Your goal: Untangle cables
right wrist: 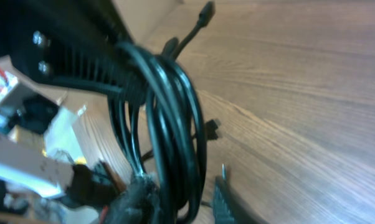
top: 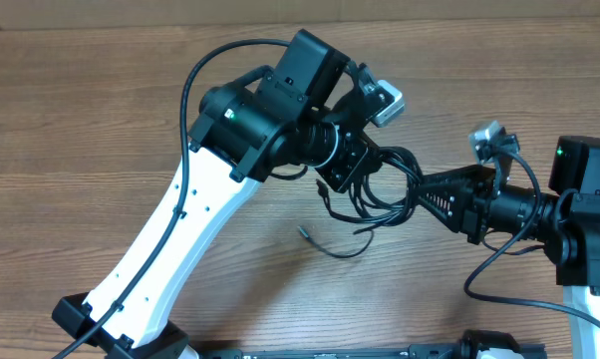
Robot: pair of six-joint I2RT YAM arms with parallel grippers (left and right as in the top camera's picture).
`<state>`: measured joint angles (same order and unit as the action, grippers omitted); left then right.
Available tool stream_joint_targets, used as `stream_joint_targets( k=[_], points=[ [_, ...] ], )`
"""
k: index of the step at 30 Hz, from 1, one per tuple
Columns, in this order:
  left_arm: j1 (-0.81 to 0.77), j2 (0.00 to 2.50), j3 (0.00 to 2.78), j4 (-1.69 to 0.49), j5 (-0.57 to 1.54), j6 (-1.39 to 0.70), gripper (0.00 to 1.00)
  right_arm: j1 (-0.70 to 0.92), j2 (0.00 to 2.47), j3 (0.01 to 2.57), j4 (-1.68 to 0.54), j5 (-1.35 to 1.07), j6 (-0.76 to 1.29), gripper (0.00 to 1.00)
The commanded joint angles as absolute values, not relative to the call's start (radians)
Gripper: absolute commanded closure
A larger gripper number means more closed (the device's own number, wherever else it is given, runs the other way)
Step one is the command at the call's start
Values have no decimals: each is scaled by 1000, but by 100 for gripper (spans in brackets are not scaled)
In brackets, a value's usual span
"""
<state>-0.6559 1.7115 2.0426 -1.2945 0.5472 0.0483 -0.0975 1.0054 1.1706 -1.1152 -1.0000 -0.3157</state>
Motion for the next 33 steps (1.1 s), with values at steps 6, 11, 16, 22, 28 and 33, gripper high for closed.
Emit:
stream_joint_targets(
  k=[6, 11, 16, 22, 28, 33],
  points=[
    [-655, 1713, 2050, -1278, 551, -25, 96, -97, 997, 1179, -1113, -1014, -323, 96],
    [-655, 1713, 2050, -1279, 344, -269, 95, -97, 997, 1179, -1113, -1011, -322, 96],
    [-654, 1713, 2050, -1292, 163, -557, 96, -97, 997, 1179, -1113, -1011, -314, 96],
    [-655, 1713, 2050, -1288, 121, -690, 96, -97, 997, 1179, -1113, -985, -281, 96],
    [-658, 1713, 2050, -1281, 218, -398, 96, -97, 997, 1179, -1104, -977, -282, 33],
    [-658, 1713, 2050, -1285, 460, -134, 96, -97, 997, 1179, -1078, -978, -289, 20]
  ],
)
